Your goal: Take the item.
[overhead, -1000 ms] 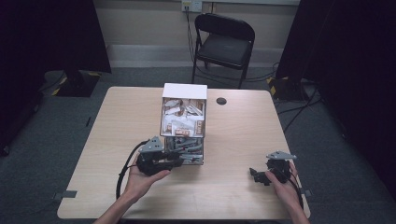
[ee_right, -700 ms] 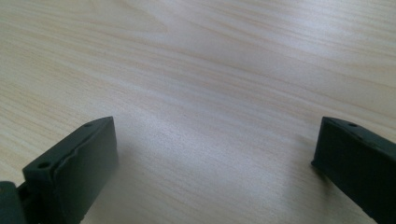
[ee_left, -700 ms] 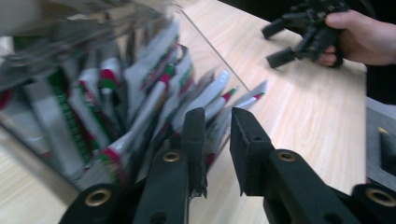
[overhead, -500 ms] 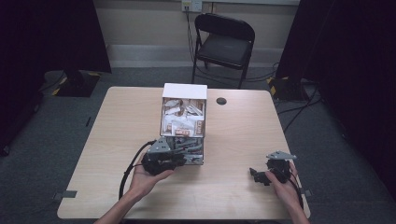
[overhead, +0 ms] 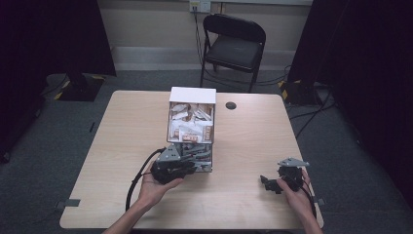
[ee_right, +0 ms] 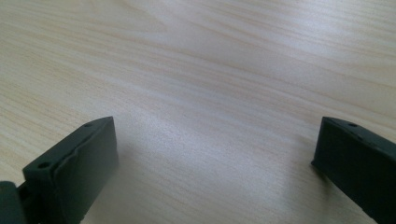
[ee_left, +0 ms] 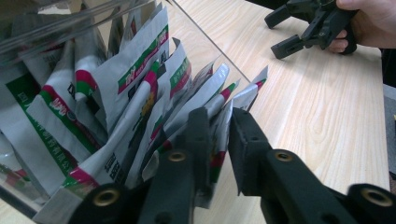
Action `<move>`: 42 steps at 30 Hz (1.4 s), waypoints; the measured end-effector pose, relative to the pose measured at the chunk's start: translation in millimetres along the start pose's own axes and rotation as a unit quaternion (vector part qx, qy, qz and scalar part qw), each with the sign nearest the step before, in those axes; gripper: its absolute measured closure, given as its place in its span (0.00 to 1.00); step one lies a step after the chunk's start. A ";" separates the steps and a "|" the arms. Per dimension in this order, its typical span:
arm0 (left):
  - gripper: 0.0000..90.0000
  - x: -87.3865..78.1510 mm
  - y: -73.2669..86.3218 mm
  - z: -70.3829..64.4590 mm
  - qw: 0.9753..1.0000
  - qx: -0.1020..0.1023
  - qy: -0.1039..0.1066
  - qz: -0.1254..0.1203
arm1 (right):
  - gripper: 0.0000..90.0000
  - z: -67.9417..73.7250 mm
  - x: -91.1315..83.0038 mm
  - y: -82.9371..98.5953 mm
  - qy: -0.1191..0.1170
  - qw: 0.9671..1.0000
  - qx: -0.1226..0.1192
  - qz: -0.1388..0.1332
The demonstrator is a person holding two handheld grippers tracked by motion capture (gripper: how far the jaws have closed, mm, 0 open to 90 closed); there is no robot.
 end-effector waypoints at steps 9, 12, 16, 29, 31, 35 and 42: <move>0.99 -0.1 2.0 3.7 1.000 -0.013 0.001 -0.008 | 0.00 -0.1 0.0 0.0 0.000 1.000 -0.001 0.000; 0.99 -0.2 2.3 3.8 1.000 -0.011 0.002 -0.009 | 0.00 -0.1 0.1 0.0 0.000 1.000 -0.001 0.000; 0.96 0.9 3.1 5.4 0.999 -0.037 0.017 -0.019 | 0.00 -0.1 0.0 0.0 0.000 1.000 -0.001 0.000; 1.00 4.3 3.6 7.0 0.999 -0.033 0.013 -0.019 | 0.00 -0.1 0.0 0.0 0.000 1.000 -0.001 0.000; 1.00 4.2 3.4 7.0 0.999 -0.033 0.013 -0.019 | 0.00 -0.1 0.0 0.0 0.000 1.000 -0.001 0.000; 1.00 2.9 1.8 5.9 0.999 -0.036 0.017 -0.024 | 0.00 -0.1 0.0 0.0 0.000 1.000 -0.001 0.000; 1.00 0.3 0.1 3.9 0.999 -0.037 0.022 -0.028 | 0.00 -0.1 0.0 0.0 0.000 1.000 -0.001 0.000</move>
Point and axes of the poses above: each handheld gripper's, and its own axes: x roughly forward along the jaws, y roughly out of its underside, z roughly to its left, the point moved 7 cm from there along x, roughly forward along the jaws, and after that the axes turned 8 degrees about -x, right-handed, at the moved point
